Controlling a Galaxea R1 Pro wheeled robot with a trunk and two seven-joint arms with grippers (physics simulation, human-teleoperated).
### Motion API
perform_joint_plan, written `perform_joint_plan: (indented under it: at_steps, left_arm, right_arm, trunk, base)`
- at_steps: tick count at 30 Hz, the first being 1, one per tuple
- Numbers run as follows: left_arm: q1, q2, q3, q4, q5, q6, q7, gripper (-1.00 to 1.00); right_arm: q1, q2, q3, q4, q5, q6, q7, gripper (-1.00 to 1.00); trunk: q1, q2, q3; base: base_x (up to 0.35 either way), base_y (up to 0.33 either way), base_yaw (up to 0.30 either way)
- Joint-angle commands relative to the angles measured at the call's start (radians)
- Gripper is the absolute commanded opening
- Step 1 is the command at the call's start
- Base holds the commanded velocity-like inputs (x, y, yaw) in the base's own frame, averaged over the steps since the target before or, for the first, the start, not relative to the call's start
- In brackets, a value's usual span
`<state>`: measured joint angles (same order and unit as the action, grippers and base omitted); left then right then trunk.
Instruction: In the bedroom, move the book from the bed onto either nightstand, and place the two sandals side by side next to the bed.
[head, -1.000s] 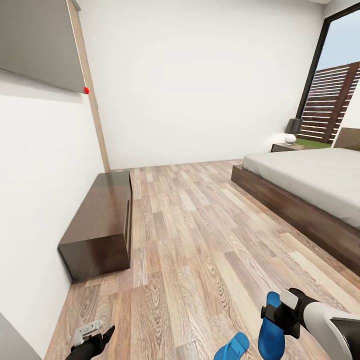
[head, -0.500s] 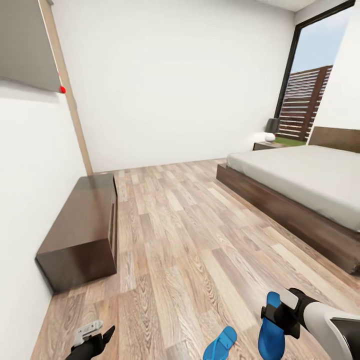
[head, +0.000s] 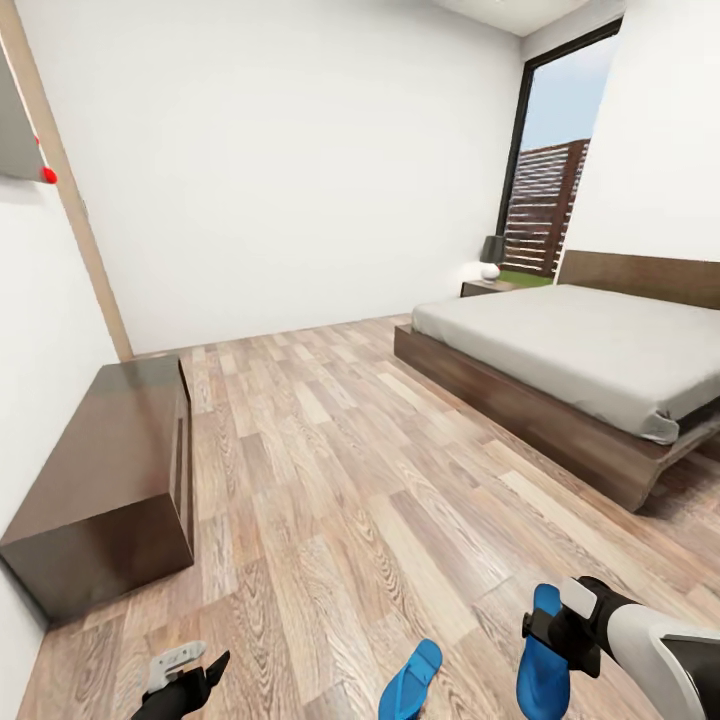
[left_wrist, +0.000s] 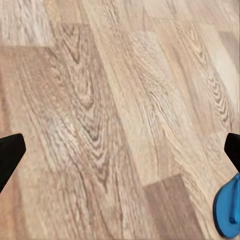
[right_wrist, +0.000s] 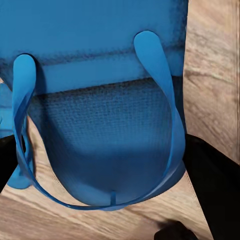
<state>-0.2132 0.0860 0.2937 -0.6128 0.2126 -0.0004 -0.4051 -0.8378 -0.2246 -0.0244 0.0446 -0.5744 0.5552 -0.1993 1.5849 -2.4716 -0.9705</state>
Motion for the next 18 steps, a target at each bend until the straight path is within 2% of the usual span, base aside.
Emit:
perform_joint_plan:
  at_steps: [1,18]
  left_arm:
    - [0.000,0.000,0.002,0.001,0.005,0.000,-0.006,1.00]
    - [0.000,0.000,0.002,0.001,0.005,0.000,-0.006,1.00]
  right_arm:
    - [-0.001,0.000,-0.002,0.001,-0.007,0.000,-0.006,-1.00]
    - [-0.001,0.001,-0.002,0.001,-0.007,0.000,-0.006,-1.00]
  trunk:
    - [0.000,0.000,-0.001]
    - [0.000,0.000,-0.001]
  base:
    - [0.000,0.000,-0.274]
    - [0.000,0.000,-0.274]
